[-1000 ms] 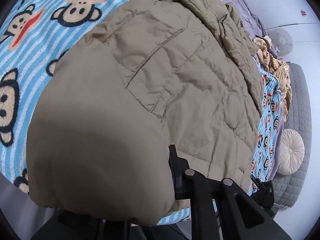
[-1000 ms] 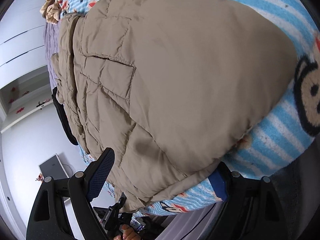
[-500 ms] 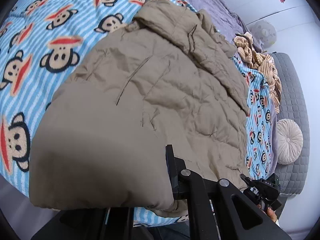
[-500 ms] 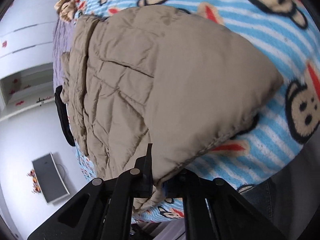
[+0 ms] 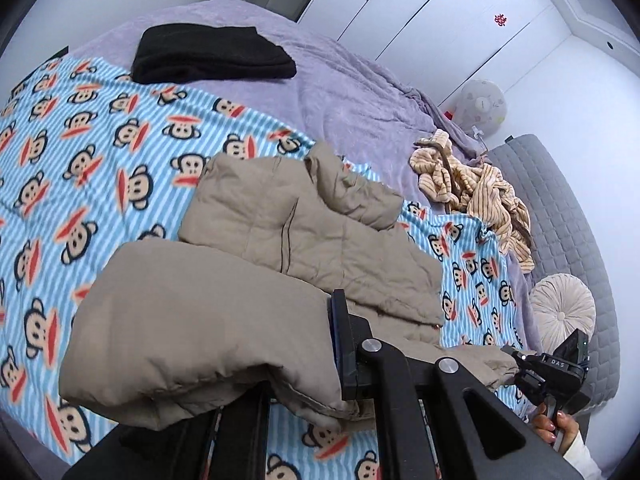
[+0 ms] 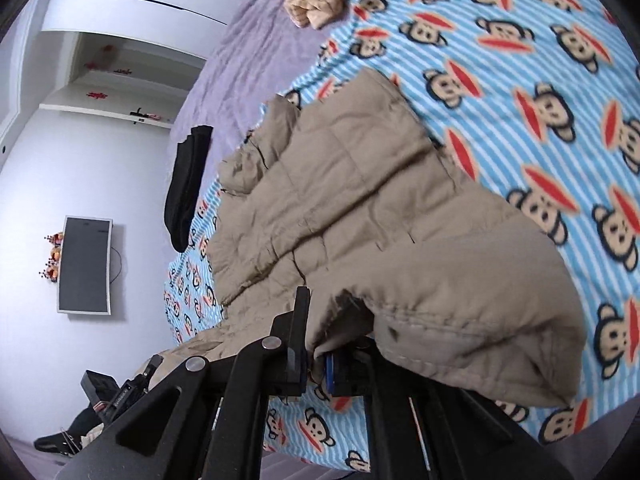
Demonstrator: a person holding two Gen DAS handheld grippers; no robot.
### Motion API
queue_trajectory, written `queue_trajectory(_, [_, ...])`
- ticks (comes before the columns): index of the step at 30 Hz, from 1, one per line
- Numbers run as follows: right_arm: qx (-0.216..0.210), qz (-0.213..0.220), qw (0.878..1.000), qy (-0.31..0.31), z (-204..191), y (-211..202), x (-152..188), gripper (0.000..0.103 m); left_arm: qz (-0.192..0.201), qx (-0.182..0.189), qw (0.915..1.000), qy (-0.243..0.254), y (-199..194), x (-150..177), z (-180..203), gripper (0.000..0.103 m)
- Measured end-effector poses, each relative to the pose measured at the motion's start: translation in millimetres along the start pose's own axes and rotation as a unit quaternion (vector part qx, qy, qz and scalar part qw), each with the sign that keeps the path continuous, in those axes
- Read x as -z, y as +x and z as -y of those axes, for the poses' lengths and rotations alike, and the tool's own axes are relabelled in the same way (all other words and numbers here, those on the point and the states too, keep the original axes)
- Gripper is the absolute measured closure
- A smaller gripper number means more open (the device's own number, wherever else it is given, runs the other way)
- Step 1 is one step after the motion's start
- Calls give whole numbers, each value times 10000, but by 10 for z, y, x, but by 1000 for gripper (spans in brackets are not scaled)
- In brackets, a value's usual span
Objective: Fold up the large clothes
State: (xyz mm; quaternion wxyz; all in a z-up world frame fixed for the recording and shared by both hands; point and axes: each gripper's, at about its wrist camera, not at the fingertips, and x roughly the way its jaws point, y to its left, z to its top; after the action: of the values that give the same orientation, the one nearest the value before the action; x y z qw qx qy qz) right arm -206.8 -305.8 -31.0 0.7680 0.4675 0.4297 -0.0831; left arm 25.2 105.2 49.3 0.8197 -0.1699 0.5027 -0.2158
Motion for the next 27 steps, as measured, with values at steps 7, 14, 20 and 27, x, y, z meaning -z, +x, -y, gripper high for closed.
queue_trajectory(7, [48,527,9967,-622,-649,38,-583,97,182,-147,9989,415,248,-689,225,92])
queue_trajectory(14, [238,635,9923,-1037,-1122,301,-1180,97,-37,-328,9974,634,771,-1249,205,92])
queue_trajectory(20, [461,389,9914,-1162,-1154,874,-1672,97,-334,-688,9943,744,1598,-1405,-37,92])
queue_trajectory(27, [644,119,9944,-828,-724,1710,-2056,97,-531,-1103,9894,786,2456,-1356,-238,92])
